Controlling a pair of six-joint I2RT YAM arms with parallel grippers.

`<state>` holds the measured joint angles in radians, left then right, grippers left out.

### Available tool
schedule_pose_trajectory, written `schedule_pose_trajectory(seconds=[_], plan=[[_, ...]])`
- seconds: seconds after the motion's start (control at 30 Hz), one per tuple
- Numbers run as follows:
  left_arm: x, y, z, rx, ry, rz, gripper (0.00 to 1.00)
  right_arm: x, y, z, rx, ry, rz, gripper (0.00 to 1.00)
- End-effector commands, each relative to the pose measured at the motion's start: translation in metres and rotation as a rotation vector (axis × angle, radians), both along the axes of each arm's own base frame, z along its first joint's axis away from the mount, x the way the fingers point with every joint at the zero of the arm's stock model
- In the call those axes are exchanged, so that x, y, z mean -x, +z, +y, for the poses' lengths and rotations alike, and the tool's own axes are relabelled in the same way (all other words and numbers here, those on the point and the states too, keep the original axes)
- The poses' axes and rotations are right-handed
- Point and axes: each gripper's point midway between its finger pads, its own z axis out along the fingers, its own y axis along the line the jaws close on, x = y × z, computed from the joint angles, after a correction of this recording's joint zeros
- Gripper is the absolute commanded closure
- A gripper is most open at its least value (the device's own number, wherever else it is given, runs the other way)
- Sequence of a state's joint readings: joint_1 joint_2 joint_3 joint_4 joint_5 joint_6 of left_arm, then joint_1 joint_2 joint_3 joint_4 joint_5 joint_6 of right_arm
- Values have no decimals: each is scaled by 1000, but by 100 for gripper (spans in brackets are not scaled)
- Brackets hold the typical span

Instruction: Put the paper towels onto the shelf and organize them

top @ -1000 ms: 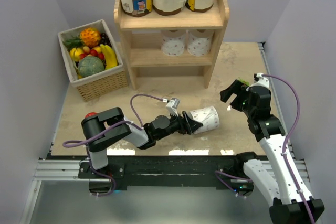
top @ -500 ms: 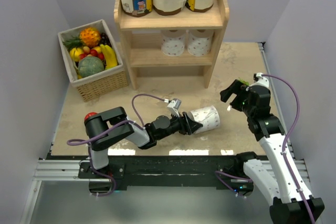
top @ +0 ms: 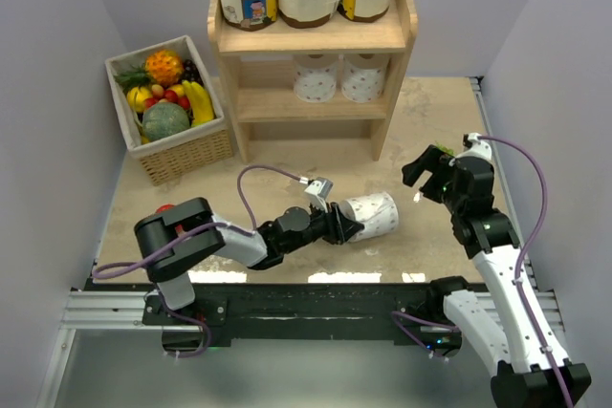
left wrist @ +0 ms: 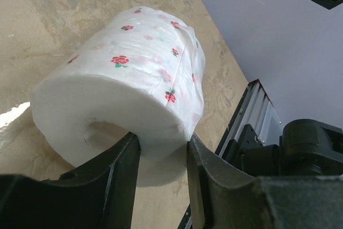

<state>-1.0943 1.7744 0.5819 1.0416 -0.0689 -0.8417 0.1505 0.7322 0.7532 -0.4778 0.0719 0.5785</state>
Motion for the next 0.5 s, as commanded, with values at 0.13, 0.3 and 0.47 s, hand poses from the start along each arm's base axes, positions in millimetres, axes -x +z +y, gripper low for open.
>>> schedule_pose_trajectory(seconds=[0.13,0.3,0.47], plan=[[-38,93,36,-251,158,-311,68,0,39,-12,71,-20,-103,6],[-61,146,78,-501,280,-443,68,0,49,-13,77,-17,-129,6],[-82,215,114,-692,365,-612,68,2,54,-9,64,-1,-145,6]])
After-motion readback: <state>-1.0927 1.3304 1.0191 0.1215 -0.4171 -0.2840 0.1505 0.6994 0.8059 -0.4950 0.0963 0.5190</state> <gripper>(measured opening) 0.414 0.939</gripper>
